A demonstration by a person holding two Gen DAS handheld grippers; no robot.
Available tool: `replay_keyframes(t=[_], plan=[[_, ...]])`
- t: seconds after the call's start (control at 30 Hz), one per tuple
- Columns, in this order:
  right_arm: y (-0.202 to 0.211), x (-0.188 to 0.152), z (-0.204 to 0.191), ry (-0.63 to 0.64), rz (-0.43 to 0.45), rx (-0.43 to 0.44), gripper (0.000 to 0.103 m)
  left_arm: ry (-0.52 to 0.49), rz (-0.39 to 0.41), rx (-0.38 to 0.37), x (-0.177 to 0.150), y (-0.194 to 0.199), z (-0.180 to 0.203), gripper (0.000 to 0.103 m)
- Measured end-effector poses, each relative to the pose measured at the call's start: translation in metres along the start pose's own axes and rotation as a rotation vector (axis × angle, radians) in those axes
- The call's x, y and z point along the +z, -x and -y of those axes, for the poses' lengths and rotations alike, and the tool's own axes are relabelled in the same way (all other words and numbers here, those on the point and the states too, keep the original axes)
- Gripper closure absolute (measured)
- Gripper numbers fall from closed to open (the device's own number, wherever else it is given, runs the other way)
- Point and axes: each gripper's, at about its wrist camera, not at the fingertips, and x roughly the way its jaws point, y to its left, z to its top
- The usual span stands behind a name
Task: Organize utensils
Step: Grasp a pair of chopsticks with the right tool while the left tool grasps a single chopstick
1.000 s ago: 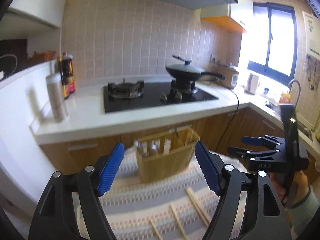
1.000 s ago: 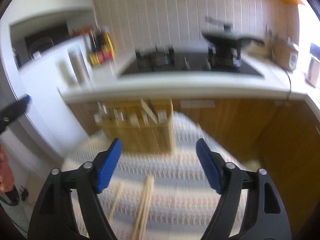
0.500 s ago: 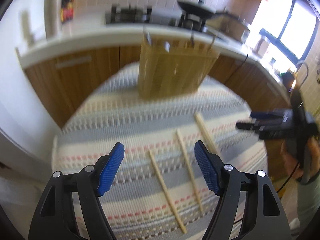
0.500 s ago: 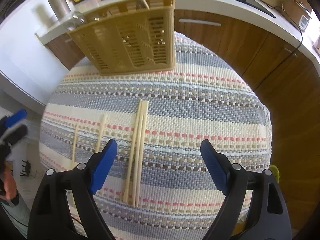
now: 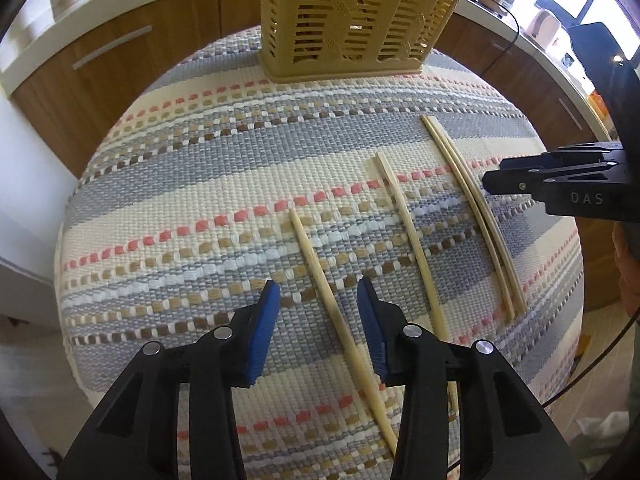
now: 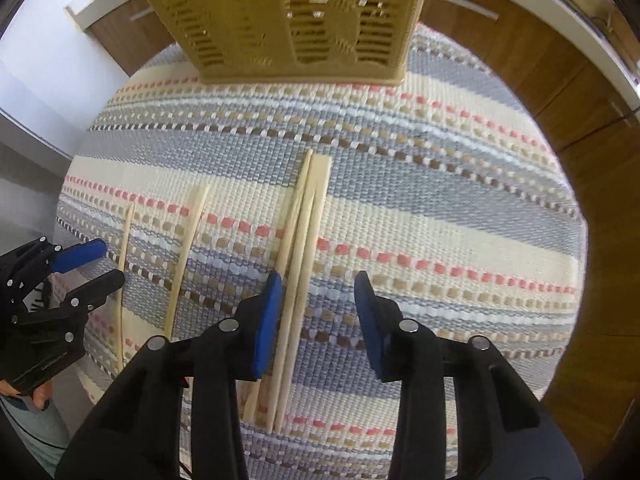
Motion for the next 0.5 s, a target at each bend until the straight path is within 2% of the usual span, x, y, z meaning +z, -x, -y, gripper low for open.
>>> replay_keyframes(t=[0.13, 0.33, 0.5], plan=[[-0.016, 0.000, -0.003, 0.012, -0.031, -0.006, 0.079, -0.013, -0.002, 0.005, -0.001, -0.002, 0.001, 0.067], [-0.024, 0.003, -0.016, 0.044, -0.041, -0.036, 0.079, -0.025, -0.001, 0.002, 0.002, -0.005, 0.005, 0.067], [-0.034, 0.018, -0.029, 0.060, -0.109, -0.062, 0.079, -0.078, -0.046, 0.045, 0.010, -0.011, 0.015, 0.066]])
